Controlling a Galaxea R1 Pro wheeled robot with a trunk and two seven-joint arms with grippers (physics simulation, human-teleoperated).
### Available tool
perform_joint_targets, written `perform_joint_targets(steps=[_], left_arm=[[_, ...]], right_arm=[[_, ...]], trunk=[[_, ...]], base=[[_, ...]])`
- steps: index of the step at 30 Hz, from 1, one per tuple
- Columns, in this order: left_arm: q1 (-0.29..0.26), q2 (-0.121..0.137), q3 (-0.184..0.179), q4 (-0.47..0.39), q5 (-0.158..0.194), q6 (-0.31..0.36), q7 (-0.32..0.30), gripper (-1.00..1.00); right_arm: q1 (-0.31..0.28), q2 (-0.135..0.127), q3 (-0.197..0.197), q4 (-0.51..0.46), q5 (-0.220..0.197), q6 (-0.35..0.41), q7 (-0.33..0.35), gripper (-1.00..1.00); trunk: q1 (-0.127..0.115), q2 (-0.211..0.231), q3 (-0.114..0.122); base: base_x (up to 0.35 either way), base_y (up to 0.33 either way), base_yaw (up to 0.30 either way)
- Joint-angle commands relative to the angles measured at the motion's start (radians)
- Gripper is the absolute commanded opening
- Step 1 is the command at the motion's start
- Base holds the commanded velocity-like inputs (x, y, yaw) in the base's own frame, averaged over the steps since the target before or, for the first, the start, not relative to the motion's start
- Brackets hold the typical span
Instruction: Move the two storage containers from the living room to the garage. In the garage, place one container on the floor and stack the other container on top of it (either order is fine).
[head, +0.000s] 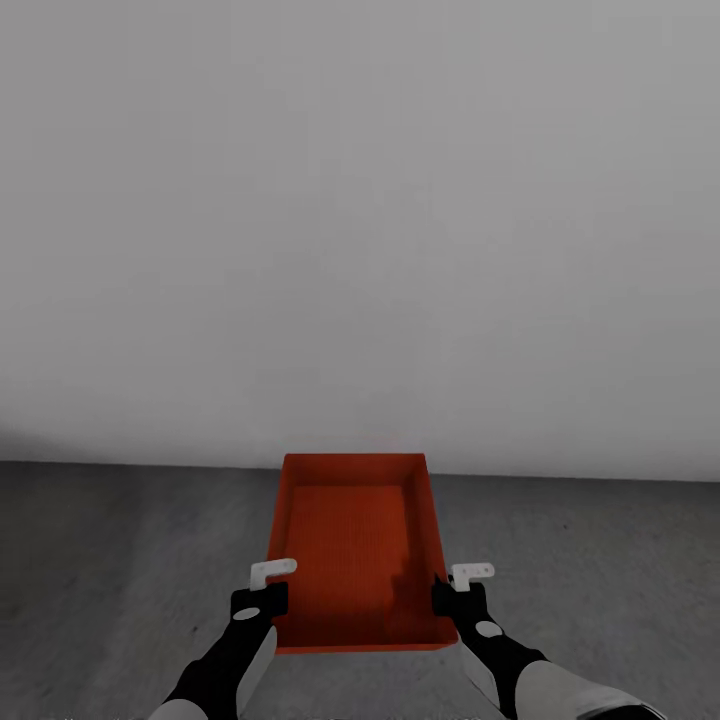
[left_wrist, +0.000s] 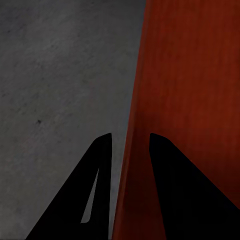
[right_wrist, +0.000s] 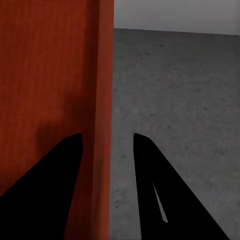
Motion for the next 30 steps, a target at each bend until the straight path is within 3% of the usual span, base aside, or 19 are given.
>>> perform_joint_targets(steps=[1,30], left_arm=[[-0.001,0.002,0.000,-0.005,0.019,0.004,-0.005,-1.00],[-0.001,0.002,0.000,-0.006,0.019,0.004,-0.005,-1.00]], right_arm=[[-0.001,-0.003,-0.062,0.001,-0.011,-0.003,-0.001,-1.00],[-0.001,-0.003,-0.062,0.001,-0.011,-0.003,-0.001,-1.00]], trunk=[[0.000,-0.001,-0.003],[0.000,-0.001,-0.049]], base=[[0.000,0.000,0.000],[0.000,0.000,0.000]])
